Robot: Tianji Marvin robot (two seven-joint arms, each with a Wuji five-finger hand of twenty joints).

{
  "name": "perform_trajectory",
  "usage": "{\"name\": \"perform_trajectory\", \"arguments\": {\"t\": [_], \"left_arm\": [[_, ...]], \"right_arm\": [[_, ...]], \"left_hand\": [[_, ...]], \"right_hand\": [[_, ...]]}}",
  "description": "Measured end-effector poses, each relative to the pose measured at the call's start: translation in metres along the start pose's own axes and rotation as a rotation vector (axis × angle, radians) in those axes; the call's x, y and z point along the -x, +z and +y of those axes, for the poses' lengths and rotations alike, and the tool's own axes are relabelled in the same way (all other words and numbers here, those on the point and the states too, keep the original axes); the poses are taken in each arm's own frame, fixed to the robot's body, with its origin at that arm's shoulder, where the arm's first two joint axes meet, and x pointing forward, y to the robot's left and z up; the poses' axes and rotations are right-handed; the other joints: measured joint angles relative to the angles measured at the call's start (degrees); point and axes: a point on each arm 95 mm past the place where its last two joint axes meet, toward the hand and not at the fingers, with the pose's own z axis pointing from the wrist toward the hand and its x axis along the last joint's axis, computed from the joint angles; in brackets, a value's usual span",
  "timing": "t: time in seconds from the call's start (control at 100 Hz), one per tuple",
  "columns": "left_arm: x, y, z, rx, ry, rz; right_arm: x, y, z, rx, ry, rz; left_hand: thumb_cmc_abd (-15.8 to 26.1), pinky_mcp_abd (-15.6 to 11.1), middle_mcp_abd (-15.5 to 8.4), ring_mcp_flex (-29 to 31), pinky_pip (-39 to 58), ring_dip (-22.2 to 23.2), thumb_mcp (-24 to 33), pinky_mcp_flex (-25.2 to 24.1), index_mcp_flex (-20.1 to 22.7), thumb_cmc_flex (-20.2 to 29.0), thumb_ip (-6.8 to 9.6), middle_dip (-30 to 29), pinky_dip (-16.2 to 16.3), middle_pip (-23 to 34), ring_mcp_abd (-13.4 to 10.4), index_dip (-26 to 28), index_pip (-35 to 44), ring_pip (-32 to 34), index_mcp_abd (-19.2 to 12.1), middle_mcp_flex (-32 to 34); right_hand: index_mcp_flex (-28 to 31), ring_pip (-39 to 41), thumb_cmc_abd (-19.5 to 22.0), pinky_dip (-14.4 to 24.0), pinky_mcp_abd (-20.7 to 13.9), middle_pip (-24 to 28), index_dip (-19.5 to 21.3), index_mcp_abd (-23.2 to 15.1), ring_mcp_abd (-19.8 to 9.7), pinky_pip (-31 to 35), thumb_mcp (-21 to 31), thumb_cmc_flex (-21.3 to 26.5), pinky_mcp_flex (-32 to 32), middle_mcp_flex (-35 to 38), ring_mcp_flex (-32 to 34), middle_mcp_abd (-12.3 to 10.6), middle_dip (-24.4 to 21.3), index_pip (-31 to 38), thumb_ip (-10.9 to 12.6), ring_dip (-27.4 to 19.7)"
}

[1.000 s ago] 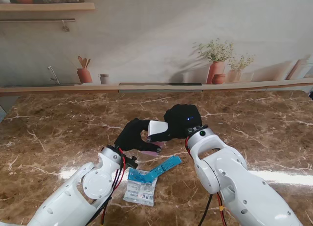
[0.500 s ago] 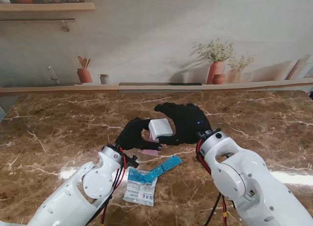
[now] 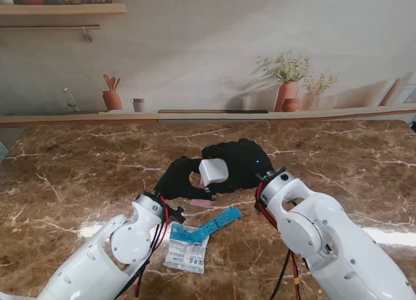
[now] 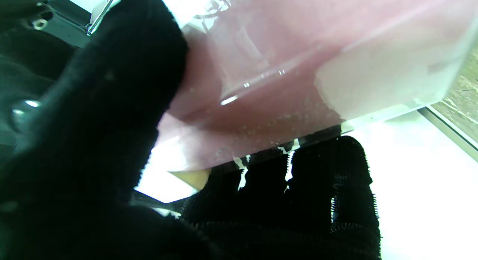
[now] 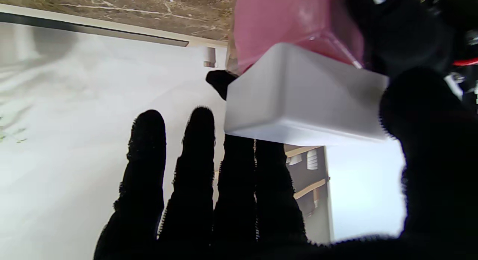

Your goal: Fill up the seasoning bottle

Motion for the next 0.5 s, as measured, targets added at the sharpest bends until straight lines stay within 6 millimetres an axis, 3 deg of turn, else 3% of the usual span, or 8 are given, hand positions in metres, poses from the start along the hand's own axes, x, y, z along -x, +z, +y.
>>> {"name": "perform_trajectory", "arguments": {"t": [0.22, 0.34, 0.4, 0.46, 0.5], "left_arm": [[0.0010, -0.0015, 0.0027, 0.006, -0.002, -0.006], [0.0014, -0.0025, 0.0039, 0.006, -0.006, -0.014], [0.0011, -0.0026, 0.0045, 0.004, -0.012, -0.018], [0.0008, -0.0026, 0.0050, 0.002, -0.017, -0.022], [0.0006, -0.0026, 0.0052, 0.001, -0.018, -0.024]], "right_arm": [[-0.0015, 0.0036, -0.0009, 0.015, 0.026, -0.031], [-0.0030, 0.0040, -0.0018, 0.026, 0.037, -0.041], [-0.0029, 0.0043, -0.0032, 0.030, 0.040, -0.048], [-0.0027, 0.0044, -0.0046, 0.037, 0.041, -0.055], [-0.0026, 0.0043, -0.0055, 0.040, 0.043, -0.060]], "left_hand": [[0.00, 0.00, 0.00, 0.14, 0.00, 0.00, 0.00, 0.03, 0.64, 0.00, 0.00, 0.00, 0.01, 0.00, 0.00, -0.60, 2.18, 0.00, 0.20, 0.00], [-0.02, 0.00, 0.00, 0.43, 0.00, -0.45, 0.00, 0.09, 0.67, 0.00, 0.00, 0.00, 0.05, 0.00, 0.00, -0.65, 2.18, 0.00, 0.24, 0.01], [-0.31, 0.06, 0.00, 0.44, 0.00, -0.82, 0.00, 0.10, 0.67, 0.00, 0.00, 0.00, 0.07, 0.05, 0.06, -0.65, 2.18, -0.06, 0.11, 0.03], [-0.95, 0.17, 0.00, 0.50, 0.01, -1.08, 0.00, 0.11, 0.66, 0.00, -0.01, 0.00, 0.14, 0.18, 0.15, -0.65, 2.18, -0.07, -0.31, 0.42], [-1.42, 0.25, 0.00, 0.51, 0.01, -1.19, 0.00, 0.11, 0.66, 0.00, -0.02, 0.00, 0.51, 0.18, 0.22, -0.65, 2.18, -0.07, -0.96, 0.52]], "right_hand": [[7.79, 11.24, -2.91, 1.47, -0.05, -0.14, 5.37, -2.55, -0.70, 13.24, -4.22, 1.36, 7.30, 8.50, 12.09, -0.85, 3.21, 4.33, -2.03, 9.61], [10.09, 16.19, -4.28, 1.99, -0.04, -0.20, 6.03, -2.55, -1.21, 19.00, -6.25, 2.70, 10.23, 11.84, 15.32, -0.80, 4.70, 5.39, -2.80, 13.03], [10.68, 18.48, -4.53, 2.11, -0.01, -0.20, 6.32, -2.55, -1.24, 21.49, -8.06, 3.40, 11.79, 14.15, 17.53, -0.38, 6.00, 7.59, -4.57, 13.93], [11.67, 20.22, -4.96, 2.12, 0.03, -0.20, 6.32, -2.55, -1.14, 23.93, -9.70, 3.57, 13.32, 16.30, 19.80, -0.11, 6.21, 9.63, -4.68, 15.09], [12.37, 21.73, -5.71, 2.12, 0.06, -0.20, 6.22, -2.55, -0.87, 25.67, -10.46, 4.01, 14.38, 17.98, 21.03, 0.21, 6.59, 11.11, -6.58, 15.40]]}}
